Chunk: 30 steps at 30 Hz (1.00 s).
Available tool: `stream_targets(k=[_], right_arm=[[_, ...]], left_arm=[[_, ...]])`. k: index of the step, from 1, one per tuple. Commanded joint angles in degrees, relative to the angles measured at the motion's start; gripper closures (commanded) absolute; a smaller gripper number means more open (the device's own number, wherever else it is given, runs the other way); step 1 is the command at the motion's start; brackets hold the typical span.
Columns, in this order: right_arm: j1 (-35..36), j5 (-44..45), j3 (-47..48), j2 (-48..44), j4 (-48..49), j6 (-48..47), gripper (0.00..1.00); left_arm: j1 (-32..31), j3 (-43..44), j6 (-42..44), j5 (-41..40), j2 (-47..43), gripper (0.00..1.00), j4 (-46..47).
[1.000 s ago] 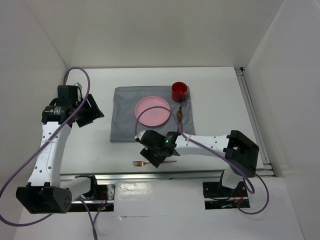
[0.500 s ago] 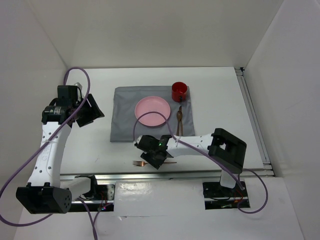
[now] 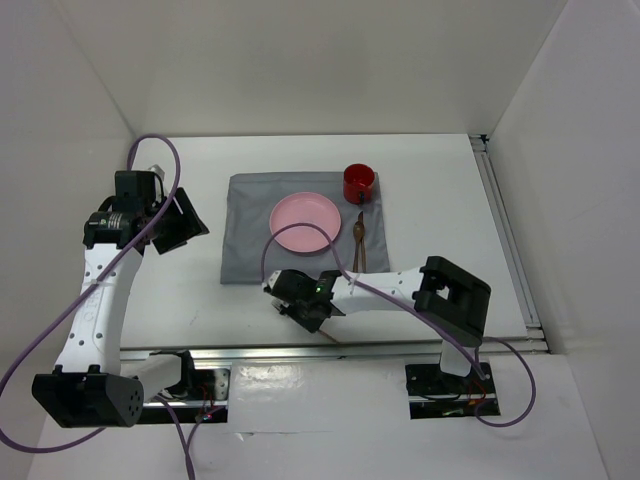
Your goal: Set the dinner table for one person
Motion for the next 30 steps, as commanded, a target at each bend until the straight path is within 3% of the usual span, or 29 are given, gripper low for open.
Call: stream_targets(k=[1, 5, 14, 16, 24, 27, 30], right_arm=[[0.32, 0.13, -0.18, 1.59, 2.9, -2.76, 0.88], [0.85, 0.13, 0.34, 1.59, 1.32, -5.91, 1.0], [3.66, 7.85, 9.73, -5.7, -6.16, -9.61, 1.0], [-0.87, 7.77, 13.94, -4.93, -8.43, -6.11, 1.0], [-14.25, 2.86, 44.25, 14.74, -12.48, 13.57, 1.0], [-18.13, -0.92, 56.71, 23.87, -13.19, 17.8, 1.0], [-18.92, -4.09, 63.79, 29.34, -8.47, 22.02, 1.0]], left_arm=[[0.29, 0.87, 1.03, 0.83, -0.53, 0.28, 1.33], [0.29, 0.87, 1.03, 0.83, -0.53, 0.28, 1.33], [0.82, 5.25, -0.02, -0.23, -1.05, 0.28, -1.39], [0.82, 7.89, -0.55, 1.17, -1.58, 0.28, -1.92], [1.34, 19.41, -5.2, 1.18, -3.86, 0.28, -4.99], [1.34, 16.98, -7.84, 1.18, -5.35, 0.29, -5.61], [1.34, 10.12, -9.96, 6.96, -7.99, 0.3, -3.07]])
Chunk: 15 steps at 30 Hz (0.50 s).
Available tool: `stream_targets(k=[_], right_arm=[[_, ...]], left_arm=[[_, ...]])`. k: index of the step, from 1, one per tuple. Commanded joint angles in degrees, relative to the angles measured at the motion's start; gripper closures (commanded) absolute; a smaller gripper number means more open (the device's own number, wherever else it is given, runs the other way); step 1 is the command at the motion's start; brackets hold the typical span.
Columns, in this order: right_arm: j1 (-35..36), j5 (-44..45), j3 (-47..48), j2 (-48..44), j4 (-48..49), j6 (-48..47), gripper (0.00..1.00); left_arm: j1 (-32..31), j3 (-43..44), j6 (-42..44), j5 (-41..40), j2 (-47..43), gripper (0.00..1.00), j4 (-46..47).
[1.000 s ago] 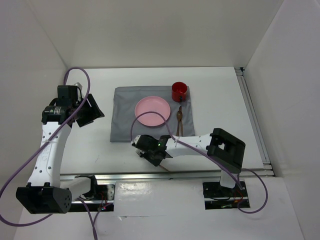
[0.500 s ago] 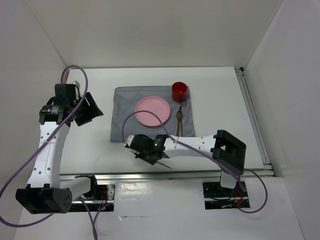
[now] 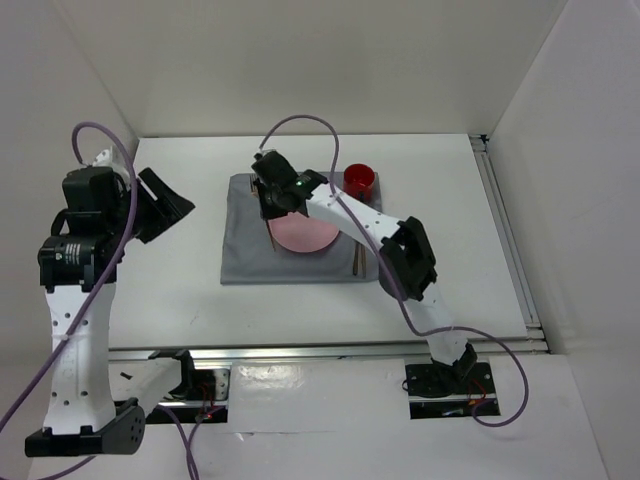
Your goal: Set the dinner table for one person
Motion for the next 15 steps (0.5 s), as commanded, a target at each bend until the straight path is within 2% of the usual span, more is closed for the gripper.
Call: stream_targets(k=[1, 6, 10, 15], right_arm=[[-0.26, -4.74, 6.44, 4.57, 3.16, 9.25, 1.0], [-1.49, -6.15, 3.47, 8.17, 13.97, 16.91, 1.0], [-1.49, -5.46, 2.94, 10.81, 16.88, 21.22, 1.0], [-0.44, -2.12, 2.94, 12.75, 16.09, 25.53, 1.0]], left_arm=[[0.27, -5.65, -3.99, 5.82, -1.5, 0.3, 0.69], [0.27, -8.56, -2.42, 7.06, -2.3, 0.3, 2.63], [0.27, -9.09, -1.09, 6.36, -3.35, 0.3, 1.58], [0.27, -10.84, -0.56, 6.88, -3.35, 0.3, 2.19]])
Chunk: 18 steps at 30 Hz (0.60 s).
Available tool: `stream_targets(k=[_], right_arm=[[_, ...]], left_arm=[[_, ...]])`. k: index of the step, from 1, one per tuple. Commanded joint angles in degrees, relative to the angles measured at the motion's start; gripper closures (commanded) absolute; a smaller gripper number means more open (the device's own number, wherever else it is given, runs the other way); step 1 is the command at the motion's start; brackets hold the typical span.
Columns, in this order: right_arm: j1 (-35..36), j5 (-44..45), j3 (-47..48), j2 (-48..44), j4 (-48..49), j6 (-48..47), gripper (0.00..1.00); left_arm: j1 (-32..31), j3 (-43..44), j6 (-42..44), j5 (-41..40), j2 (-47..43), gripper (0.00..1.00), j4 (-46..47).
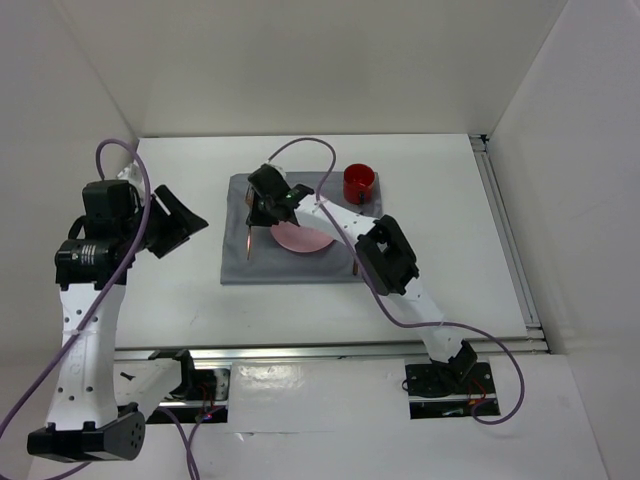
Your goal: Set the dinner table for one person
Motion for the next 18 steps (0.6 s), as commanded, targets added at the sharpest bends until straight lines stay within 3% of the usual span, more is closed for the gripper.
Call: stream_targets(k=[1, 4, 8, 11, 18], right_arm=[[0.72, 2.1, -0.34, 0.73, 3.79, 6.4, 0.99], [0.72, 3.59, -0.96, 0.73, 5.63, 6.42, 0.91], [1.25, 3.16, 0.09, 2.05, 5.1, 6.42, 0.63], [1.25, 3.16, 0.09, 1.35, 5.72, 5.89, 0.51], [1.25, 2.02, -3.51, -6.38, 7.13, 2.21, 0.48]], left_arm=[[0.27, -0.9, 1.64, 1.9, -1.21, 0.3, 2.02], [0.27, -0.9, 1.64, 1.9, -1.21, 0.3, 2.02], [0.27, -0.38, 3.4, 1.37, -1.21, 0.3, 1.5], [0.27, -0.38, 3.93, 1.9, -1.21, 0.3, 1.49], [0.27, -0.38, 5.5, 1.99, -1.21, 0.3, 1.49]])
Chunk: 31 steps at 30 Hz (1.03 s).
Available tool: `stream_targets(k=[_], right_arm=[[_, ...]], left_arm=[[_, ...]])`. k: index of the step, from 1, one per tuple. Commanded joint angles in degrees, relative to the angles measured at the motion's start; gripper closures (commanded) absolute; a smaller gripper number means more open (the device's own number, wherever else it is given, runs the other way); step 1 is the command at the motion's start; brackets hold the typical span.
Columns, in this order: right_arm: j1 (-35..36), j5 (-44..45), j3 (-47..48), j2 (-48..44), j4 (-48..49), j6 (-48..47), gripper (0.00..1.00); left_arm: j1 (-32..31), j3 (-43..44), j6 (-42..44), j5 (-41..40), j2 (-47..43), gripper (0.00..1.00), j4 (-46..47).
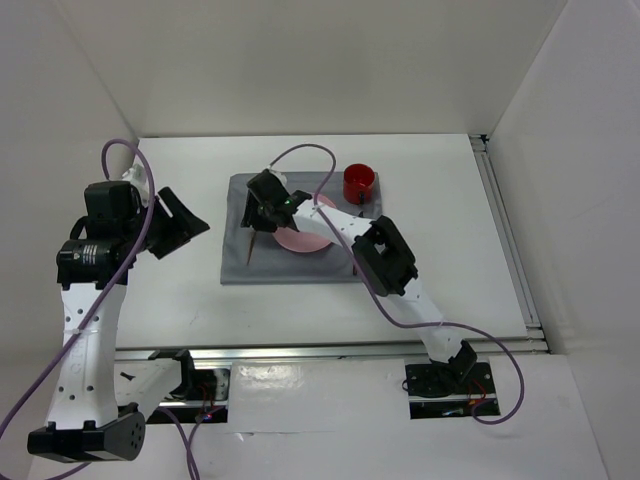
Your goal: Set the dinner table for one person
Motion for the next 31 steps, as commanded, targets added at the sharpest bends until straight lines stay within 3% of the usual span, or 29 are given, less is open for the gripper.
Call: stream_targets(k=[1, 7, 9, 12, 16, 21, 25, 31], right_arm=[[0.55, 0.33, -1.5, -8.46, 3.19, -3.02, 0.48], [0.55, 5.33, -10.63, -24.88, 2.58, -9.96, 0.08], [0.55, 7.27, -15.2, -31.02, 0.31, -11.89, 0.01], [0.55, 14.2, -20.81, -39.28, -5.4, -12.43, 0.0], [-3.04, 24.22, -29.61, -50.64, -21.36, -9.38, 0.0], [-13.32, 29.86, -41.9, -65.65, -36.5, -4.01, 0.0], [-17.46, 30.39, -47.55, -73.74, -40.31, -0.84, 0.0], [-19.05, 29.07, -52.92, -82.73, -38.21, -1.53, 0.0]], left_arm=[[0.27, 1.54, 2.41, -0.1, -0.93, 0.29, 1.23], [0.27, 3.74, 4.52, -1.52, 1.08, 0.29, 1.84], [0.27, 4.28, 5.22, -2.04, 1.79, 0.29, 1.14], [0.27, 4.28, 5.75, -3.1, 1.79, 0.29, 0.61], [0.27, 3.57, 5.75, -3.1, 1.79, 0.29, 2.19], [0.27, -0.72, 3.72, -1.88, 0.65, 0.29, 5.97], [0.27, -1.26, 4.33, -2.48, 1.88, 0.29, 6.59], [0.27, -2.93, 4.34, -4.33, 2.41, 0.29, 7.73]])
